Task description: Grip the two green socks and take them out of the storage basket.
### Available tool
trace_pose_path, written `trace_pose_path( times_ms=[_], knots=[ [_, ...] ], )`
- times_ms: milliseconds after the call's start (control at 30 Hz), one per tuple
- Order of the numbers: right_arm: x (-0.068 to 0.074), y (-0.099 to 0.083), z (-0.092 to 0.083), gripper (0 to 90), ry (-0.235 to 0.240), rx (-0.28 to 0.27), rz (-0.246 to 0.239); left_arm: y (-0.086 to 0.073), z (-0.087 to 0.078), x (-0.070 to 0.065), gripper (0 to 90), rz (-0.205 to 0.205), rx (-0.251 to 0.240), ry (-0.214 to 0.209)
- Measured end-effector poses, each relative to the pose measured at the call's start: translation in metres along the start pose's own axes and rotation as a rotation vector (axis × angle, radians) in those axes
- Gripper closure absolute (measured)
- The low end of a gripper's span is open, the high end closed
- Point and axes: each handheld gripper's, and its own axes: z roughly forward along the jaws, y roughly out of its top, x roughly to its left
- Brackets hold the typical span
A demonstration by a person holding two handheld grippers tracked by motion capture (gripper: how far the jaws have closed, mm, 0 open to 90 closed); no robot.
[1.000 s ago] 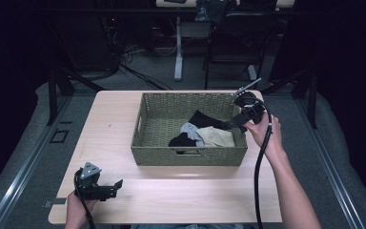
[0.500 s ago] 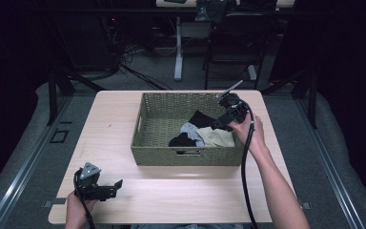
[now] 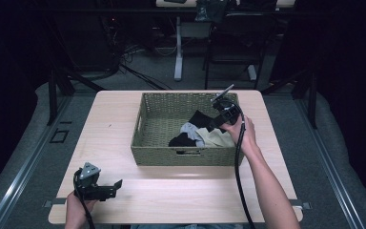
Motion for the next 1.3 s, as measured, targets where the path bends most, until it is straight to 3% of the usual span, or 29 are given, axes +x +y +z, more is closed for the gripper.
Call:
trace_pose_path(
  times_ms=[67, 333, 867, 933, 967, 1000, 1100, 1300],
  knots=[
    [-0.001, -0.001, 0.004, 21.9, -0.001, -0.012, 0.017, 0.0, 0.0, 0.0, 0.9, 0.0, 0.0, 0.0],
    [-0.003, 0.0, 0.019, 38.3, -0.003, 0.024, 0.032, 0.0, 0.0, 0.0, 0.9, -0.003, -0.002, 0.0],
    [-0.002, 0.006, 0.041, 54.4, -0.028, 0.11, 0.052, 0.0, 0.0, 0.0, 0.9, -0.001, 0.0, 0.003],
    [-0.003, 0.007, 0.042, 60.6, -0.034, 0.147, 0.036, 0.0, 0.0, 0.001, 0.9, -0.003, 0.0, 0.004],
    [-0.002, 0.007, 0.044, 70.0, -0.031, 0.15, 0.048, 0.0, 0.0, 0.0, 0.9, -0.003, 0.0, 0.003],
    [-0.002, 0.007, 0.044, 70.0, -0.031, 0.15, 0.048, 0.0, 0.0, 0.001, 0.9, 0.003, 0.001, 0.003],
    [-0.001, 0.008, 0.043, 84.0, -0.039, 0.163, 0.049, 0.0, 0.0, 0.0, 0.9, -0.001, -0.001, 0.003],
    [0.002, 0.01, 0.027, 86.7, -0.035, 0.137, 0.047, 0.0, 0.0, 0.0, 0.9, -0.001, -0.002, 0.003]
  ],
)
